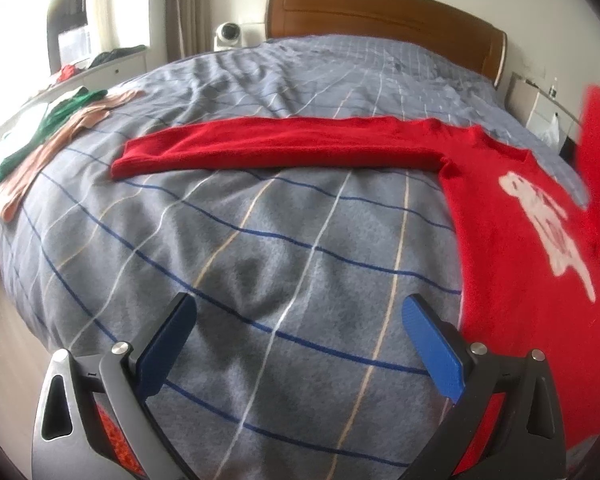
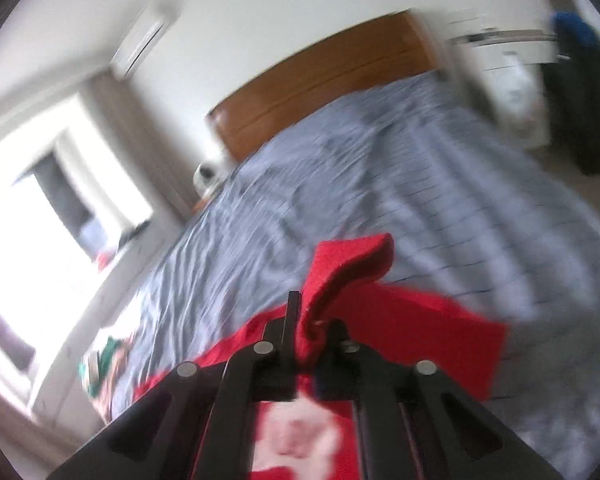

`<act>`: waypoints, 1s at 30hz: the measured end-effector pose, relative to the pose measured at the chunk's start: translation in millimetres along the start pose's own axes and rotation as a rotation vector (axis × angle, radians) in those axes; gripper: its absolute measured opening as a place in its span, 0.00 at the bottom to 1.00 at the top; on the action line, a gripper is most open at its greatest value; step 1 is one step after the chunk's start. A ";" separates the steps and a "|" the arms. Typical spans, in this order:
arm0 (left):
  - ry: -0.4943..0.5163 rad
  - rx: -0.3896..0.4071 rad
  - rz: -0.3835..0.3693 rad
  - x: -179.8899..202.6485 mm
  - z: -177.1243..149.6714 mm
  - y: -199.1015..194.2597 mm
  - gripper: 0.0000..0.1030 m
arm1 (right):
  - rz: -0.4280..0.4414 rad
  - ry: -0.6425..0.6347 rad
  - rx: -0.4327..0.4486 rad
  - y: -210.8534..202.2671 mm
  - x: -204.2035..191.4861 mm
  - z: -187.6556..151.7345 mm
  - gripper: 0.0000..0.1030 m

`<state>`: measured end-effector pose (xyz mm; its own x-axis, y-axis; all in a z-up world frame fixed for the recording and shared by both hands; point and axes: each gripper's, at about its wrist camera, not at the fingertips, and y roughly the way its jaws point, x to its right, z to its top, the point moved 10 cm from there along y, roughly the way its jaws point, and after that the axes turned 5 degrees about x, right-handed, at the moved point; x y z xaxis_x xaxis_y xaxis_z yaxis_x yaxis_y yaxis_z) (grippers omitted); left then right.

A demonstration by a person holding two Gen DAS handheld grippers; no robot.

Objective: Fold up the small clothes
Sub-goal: 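Grasp the sweater edge with the right gripper and fold it over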

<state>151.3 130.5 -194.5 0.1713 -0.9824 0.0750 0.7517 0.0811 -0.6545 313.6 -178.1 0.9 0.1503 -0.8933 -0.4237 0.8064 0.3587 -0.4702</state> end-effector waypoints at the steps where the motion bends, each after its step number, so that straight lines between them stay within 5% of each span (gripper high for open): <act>1: 0.002 -0.006 0.000 -0.4 -1.2 1.3 0.99 | 0.052 0.007 -0.048 22.3 -15.6 -17.1 0.11; 4: 0.001 -0.016 0.003 -2.0 -3.5 3.0 0.99 | 0.205 0.101 -0.200 65.5 -42.0 -73.4 0.62; 7: -0.010 -0.015 -0.007 -2.8 -3.2 2.0 0.99 | 0.259 0.181 -0.215 63.5 -33.5 -98.9 0.62; 10: -0.016 -0.011 -0.018 -0.3 -1.7 2.3 0.99 | 0.186 0.186 -0.211 45.9 4.0 -109.0 0.62; 19: 0.032 -0.022 -0.020 12.9 -6.5 5.0 1.00 | -0.333 -0.099 -0.128 -75.1 173.4 -156.4 0.62; 23: 0.038 -0.034 -0.008 13.5 -9.6 9.1 1.00 | -0.491 -0.094 -0.076 -120.6 229.5 -164.4 0.67; 27: 0.048 -0.033 -0.001 13.9 -12.2 8.6 0.99 | -0.557 0.010 -0.048 -134.8 275.0 -170.3 0.67; 30: 0.053 -0.034 -0.001 13.9 -14.2 8.3 1.00 | -0.500 0.067 -0.014 -132.5 293.4 -184.4 0.69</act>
<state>150.9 115.1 -209.6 0.1361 -0.9900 0.0363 0.7295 0.0754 -0.6798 145.4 -437.8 -203.9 -0.2893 -0.9377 -0.1925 0.7625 -0.1042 -0.6386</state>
